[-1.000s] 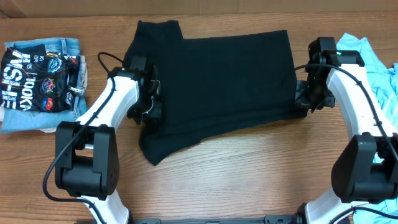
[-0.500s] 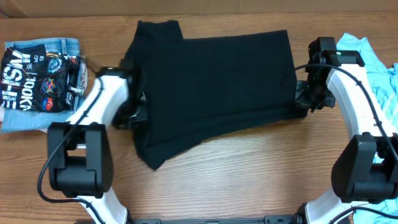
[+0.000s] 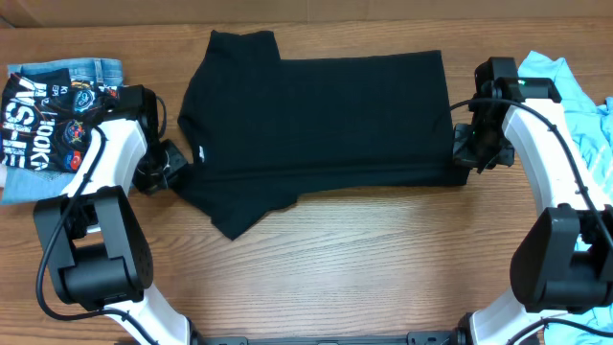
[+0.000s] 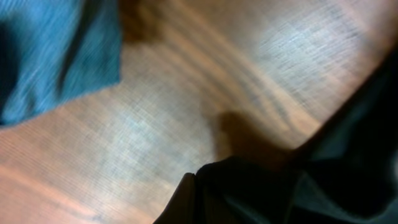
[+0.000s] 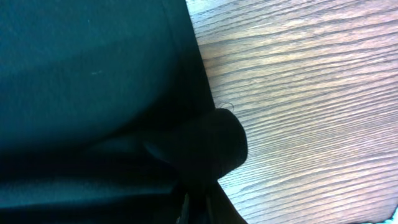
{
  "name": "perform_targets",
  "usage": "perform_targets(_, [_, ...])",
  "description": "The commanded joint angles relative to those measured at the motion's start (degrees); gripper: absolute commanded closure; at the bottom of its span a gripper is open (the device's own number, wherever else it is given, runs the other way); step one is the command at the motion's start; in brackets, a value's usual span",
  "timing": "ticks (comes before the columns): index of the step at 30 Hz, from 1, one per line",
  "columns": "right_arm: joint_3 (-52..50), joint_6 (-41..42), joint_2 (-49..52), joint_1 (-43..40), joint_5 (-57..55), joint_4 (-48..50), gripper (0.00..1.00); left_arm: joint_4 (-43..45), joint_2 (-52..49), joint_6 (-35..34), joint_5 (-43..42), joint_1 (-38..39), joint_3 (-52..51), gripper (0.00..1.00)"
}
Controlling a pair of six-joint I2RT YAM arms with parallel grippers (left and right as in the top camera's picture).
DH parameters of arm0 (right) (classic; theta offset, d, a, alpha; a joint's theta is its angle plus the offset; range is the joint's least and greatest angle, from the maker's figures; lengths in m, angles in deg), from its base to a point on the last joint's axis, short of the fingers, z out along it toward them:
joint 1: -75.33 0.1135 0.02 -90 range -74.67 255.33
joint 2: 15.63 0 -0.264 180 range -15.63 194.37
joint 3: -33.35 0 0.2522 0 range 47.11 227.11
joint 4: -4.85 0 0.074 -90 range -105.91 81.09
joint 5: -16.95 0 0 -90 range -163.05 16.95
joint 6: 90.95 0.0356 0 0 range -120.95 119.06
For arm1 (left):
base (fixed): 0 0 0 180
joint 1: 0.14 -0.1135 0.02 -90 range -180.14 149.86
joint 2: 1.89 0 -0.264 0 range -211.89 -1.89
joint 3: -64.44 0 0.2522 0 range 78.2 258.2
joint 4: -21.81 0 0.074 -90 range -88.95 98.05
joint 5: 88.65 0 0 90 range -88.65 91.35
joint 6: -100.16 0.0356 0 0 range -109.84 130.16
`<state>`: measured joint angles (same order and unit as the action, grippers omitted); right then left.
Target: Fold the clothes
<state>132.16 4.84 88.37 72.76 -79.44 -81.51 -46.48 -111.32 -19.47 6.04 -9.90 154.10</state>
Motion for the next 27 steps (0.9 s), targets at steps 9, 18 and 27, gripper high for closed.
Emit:
perform_targets(9, [0.07,0.24,-0.76,-0.39,-1.44,0.42,0.87,-8.35,1.64,7.41,-12.96,-0.83,0.13,0.59])
perform_targets(18, [0.07,0.24,-0.76,-0.39,-1.46,0.59,0.87,-17.03,9.94,8.04,-14.6,1.53,-0.26,0.6])
perform_targets(27, [0.07,0.24,-0.76,-0.39,-1.46,0.59,0.86,-12.66,15.85,6.99,-18.47,8.13,-10.78,0.58])
